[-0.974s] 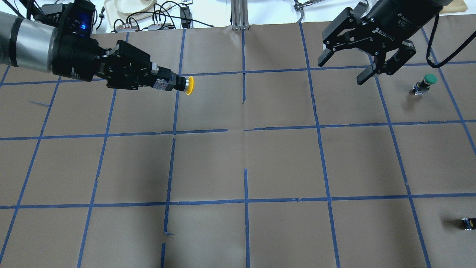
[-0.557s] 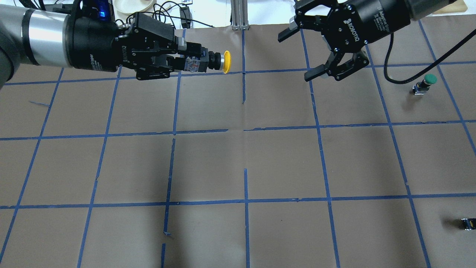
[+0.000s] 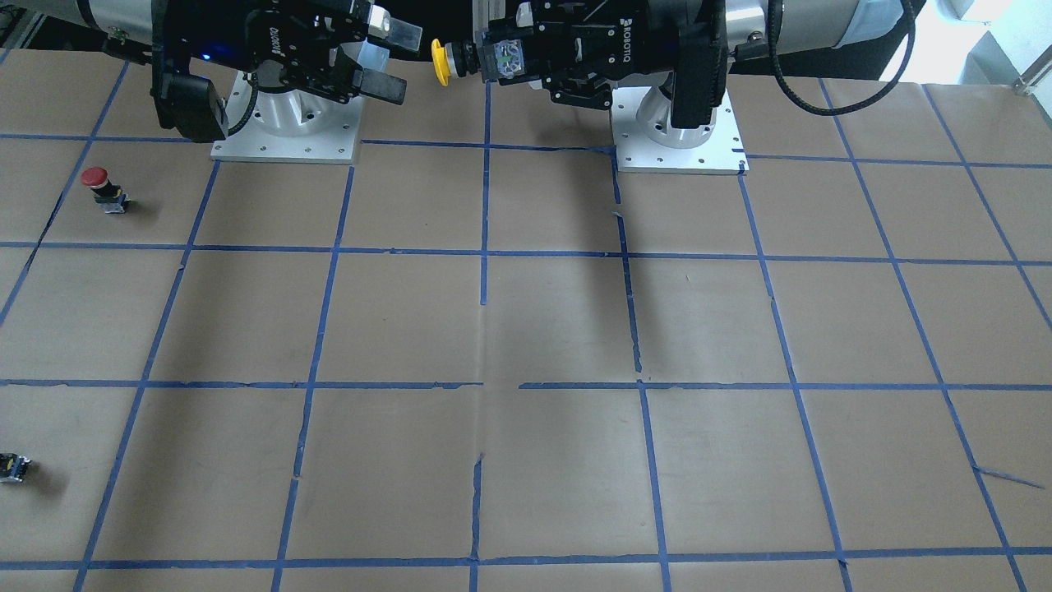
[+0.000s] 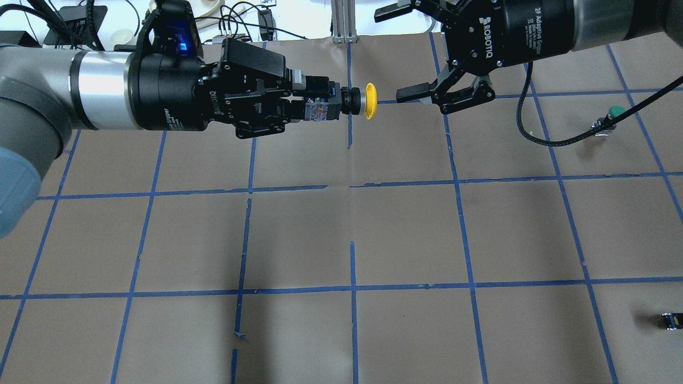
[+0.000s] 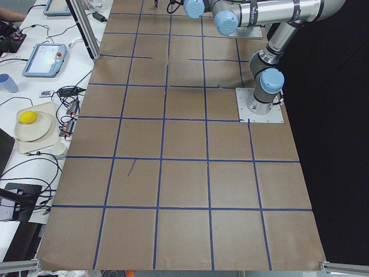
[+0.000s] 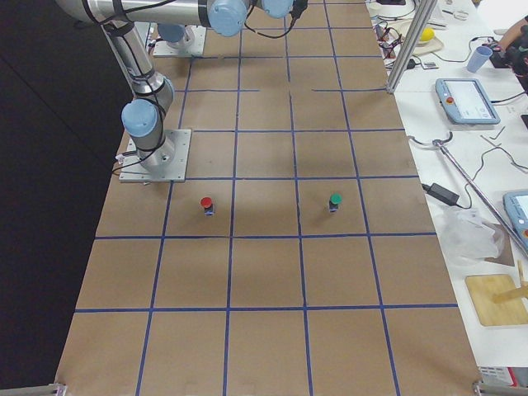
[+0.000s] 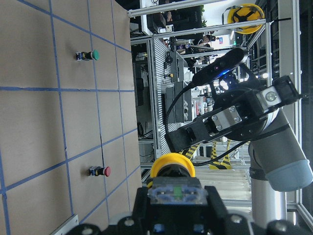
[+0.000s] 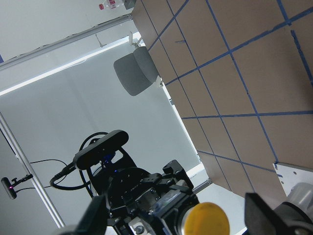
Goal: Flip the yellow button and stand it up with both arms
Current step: 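Close the right gripper on the yellow cap while the left gripper holds the base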
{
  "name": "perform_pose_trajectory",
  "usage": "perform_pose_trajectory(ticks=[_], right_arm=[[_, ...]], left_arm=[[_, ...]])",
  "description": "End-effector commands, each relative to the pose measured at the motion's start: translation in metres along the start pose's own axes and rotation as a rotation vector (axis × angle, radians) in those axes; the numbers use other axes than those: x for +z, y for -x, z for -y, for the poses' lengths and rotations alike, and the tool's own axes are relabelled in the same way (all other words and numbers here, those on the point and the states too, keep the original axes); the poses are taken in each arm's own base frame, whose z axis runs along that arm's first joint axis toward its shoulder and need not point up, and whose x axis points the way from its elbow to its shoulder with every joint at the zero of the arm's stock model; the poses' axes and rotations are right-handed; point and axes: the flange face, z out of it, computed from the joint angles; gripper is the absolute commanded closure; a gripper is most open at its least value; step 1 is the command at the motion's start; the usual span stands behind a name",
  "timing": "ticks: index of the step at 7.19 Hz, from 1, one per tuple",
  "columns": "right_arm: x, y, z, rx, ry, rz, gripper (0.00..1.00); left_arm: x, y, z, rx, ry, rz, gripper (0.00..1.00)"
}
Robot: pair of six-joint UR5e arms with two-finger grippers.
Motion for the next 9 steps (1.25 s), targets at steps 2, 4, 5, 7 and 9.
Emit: perform_pose_trajectory(ticks=[2,4,5,7,9], right_arm=[[0.007,-0.026,0.004,0.151,0.043,0.013,0.0],[0.004,-0.021,-0.002,0.165,0.038,0.012,0.0],[0.002,-0.017,-0.004,0.172,0.035,0.012,0.0],[0.002,-0.007,-0.013,0.165,0.038,0.041,0.03],[0.004,-0.005,-0.02,0.156,0.041,0.039,0.14]], left_arm=[[0.0,-0.007,0.001,-0.02,-0.024,-0.075,0.98],[0.001,-0.005,0.001,-0.026,-0.021,-0.073,0.98],[0.001,-0.006,0.001,-0.023,-0.022,-0.073,0.98],[0.0,-0.009,0.002,-0.018,-0.023,-0.075,0.98],[0.0,-0.009,0.003,-0.027,-0.02,-0.067,0.98]])
